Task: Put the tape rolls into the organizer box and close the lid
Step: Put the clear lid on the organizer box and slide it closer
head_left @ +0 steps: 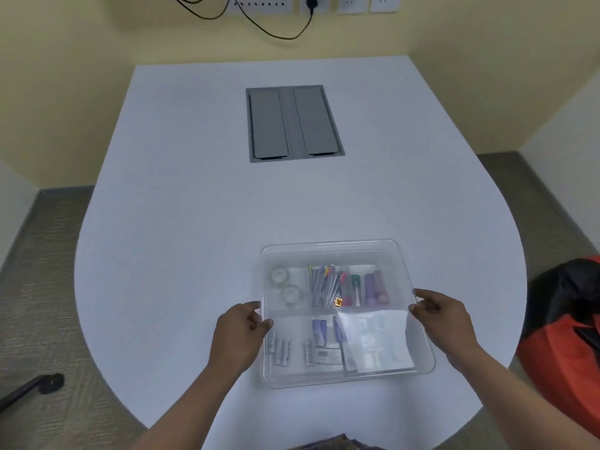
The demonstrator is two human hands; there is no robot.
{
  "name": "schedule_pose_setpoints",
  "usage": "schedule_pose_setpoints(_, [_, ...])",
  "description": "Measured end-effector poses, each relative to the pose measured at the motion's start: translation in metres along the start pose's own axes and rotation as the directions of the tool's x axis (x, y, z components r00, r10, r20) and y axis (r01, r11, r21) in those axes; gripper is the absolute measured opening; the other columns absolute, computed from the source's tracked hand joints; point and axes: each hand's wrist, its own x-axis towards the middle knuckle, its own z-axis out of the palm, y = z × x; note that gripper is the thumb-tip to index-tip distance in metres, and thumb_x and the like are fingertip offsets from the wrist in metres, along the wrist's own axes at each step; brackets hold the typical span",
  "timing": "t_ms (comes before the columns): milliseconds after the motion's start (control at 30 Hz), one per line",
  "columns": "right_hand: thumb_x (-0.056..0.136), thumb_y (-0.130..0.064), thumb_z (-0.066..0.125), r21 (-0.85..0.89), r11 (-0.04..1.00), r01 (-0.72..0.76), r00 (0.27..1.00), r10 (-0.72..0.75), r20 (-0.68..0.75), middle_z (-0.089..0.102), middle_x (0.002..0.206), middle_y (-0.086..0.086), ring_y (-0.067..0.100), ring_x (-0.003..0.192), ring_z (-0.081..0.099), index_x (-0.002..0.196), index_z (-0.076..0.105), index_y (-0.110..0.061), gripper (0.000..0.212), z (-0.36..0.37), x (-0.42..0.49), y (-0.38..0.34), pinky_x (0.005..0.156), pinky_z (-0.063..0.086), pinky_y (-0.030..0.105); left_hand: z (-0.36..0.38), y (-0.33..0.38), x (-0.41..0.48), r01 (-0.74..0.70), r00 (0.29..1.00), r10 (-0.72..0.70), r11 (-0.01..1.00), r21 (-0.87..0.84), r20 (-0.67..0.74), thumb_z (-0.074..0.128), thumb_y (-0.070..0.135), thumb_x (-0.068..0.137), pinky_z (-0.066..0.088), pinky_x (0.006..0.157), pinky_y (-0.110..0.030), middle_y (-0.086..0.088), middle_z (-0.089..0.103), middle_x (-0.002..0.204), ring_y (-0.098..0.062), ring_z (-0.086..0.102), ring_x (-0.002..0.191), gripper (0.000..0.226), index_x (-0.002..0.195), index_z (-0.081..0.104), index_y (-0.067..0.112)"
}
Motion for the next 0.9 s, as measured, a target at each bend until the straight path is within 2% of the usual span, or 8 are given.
schedule_pose_setpoints(133, [0.081,-0.013,0.072,-0.024,0.999,-0.038,0.999,0.038,0.017,0.069,0.08,-0.001,0.014,0.081,0.064,0.112,0.069,-0.017,0.031,0.0,0.013,0.01,0.08,0.044,0.029,0.019,0.0,0.009,0.011,1.0,-0.012,0.993,0.118,0.01,0.07,0.021,0.085,0.049,0.082,-0.032,-0.002,0.066,0.094,-0.02,0.065,0.086,0.03,0.111,0.064,0.008])
schedule_pose_setpoints(233, [0.082,-0.012,0.07,-0.031,0.998,-0.055,0.998,0.056,0.032,0.07,0.08,0.0,0.011,0.08,0.063,0.112,0.068,-0.017,0.031,0.005,0.018,0.015,0.078,0.044,0.027,0.026,-0.003,0.012,0.001,1.0,-0.004,0.98,0.2,0.014,0.066,0.024,0.088,0.047,0.079,-0.03,-0.006,0.065,0.112,-0.019,0.061,0.088,0.028,0.108,0.062,0.005])
schedule_pose_setpoints(333, [0.082,-0.012,0.07,-0.034,0.998,-0.056,0.997,0.058,0.047,0.07,0.078,0.0,0.01,0.079,0.063,0.111,0.068,-0.019,0.03,0.008,0.019,0.02,0.075,0.043,0.025,0.029,-0.006,0.009,-0.044,0.999,0.044,0.967,0.252,0.004,0.061,0.027,0.091,0.04,0.073,-0.024,-0.004,0.062,0.109,-0.014,0.056,0.081,0.03,0.114,0.061,0.007])
schedule_pose_setpoints(500, [0.081,-0.014,0.073,-0.053,0.998,-0.022,0.996,0.027,0.088,0.07,0.077,-0.003,0.007,0.076,0.064,0.107,0.068,-0.022,0.028,0.014,0.018,0.021,0.069,0.043,0.021,0.023,-0.013,0.007,-0.028,0.997,0.045,0.971,0.236,-0.066,0.06,0.025,0.092,0.04,0.072,-0.025,0.002,0.056,0.097,-0.014,0.056,0.074,0.035,0.125,0.058,0.013])
schedule_pose_setpoints(600, [0.081,-0.013,0.072,-0.071,0.997,-0.017,0.995,0.024,0.092,0.069,0.08,-0.004,0.006,0.076,0.065,0.107,0.068,-0.021,0.028,0.017,0.018,0.019,0.07,0.044,0.024,0.022,-0.017,0.006,-0.029,0.998,0.042,0.977,0.213,-0.056,0.061,0.024,0.091,0.043,0.075,-0.025,0.003,0.057,0.097,-0.013,0.058,0.073,0.038,0.127,0.057,0.014])
schedule_pose_setpoints(667, [0.081,-0.013,0.072,-0.069,0.997,-0.035,0.995,0.042,0.089,0.068,0.084,-0.005,0.006,0.078,0.064,0.109,0.067,-0.019,0.029,0.019,0.019,0.019,0.073,0.044,0.027,0.023,-0.019,0.006,-0.014,0.998,0.024,0.984,0.178,-0.054,0.063,0.025,0.089,0.044,0.074,-0.025,0.004,0.059,0.094,-0.01,0.059,0.072,0.038,0.125,0.058,0.015])
schedule_pose_setpoints(800, [0.084,-0.011,0.067,-0.089,0.994,-0.061,0.989,0.073,0.127,0.067,0.09,-0.002,0.009,0.081,0.063,0.115,0.063,-0.019,0.032,0.02,0.021,0.02,0.064,0.044,0.024,0.024,-0.021,0.009,0.059,0.998,-0.058,0.992,0.107,-0.018,0.064,0.024,0.086,0.045,0.072,-0.026,0.004,0.063,0.09,-0.012,0.062,0.078,0.035,0.119,0.061,0.014])
schedule_pose_setpoints(900, [0.086,-0.018,0.066,-0.053,0.994,-0.099,0.981,0.107,0.163,0.066,0.096,0.0,0.018,0.089,0.063,0.117,0.06,-0.021,0.032,0.021,0.023,0.019,0.074,0.05,0.032,0.023,-0.022,0.014,0.114,0.993,-0.115,0.991,0.076,0.012,0.066,0.028,0.081,0.047,0.073,-0.028,0.006,0.063,0.091,-0.012,0.061,0.083,0.039,0.118,0.06,0.017])
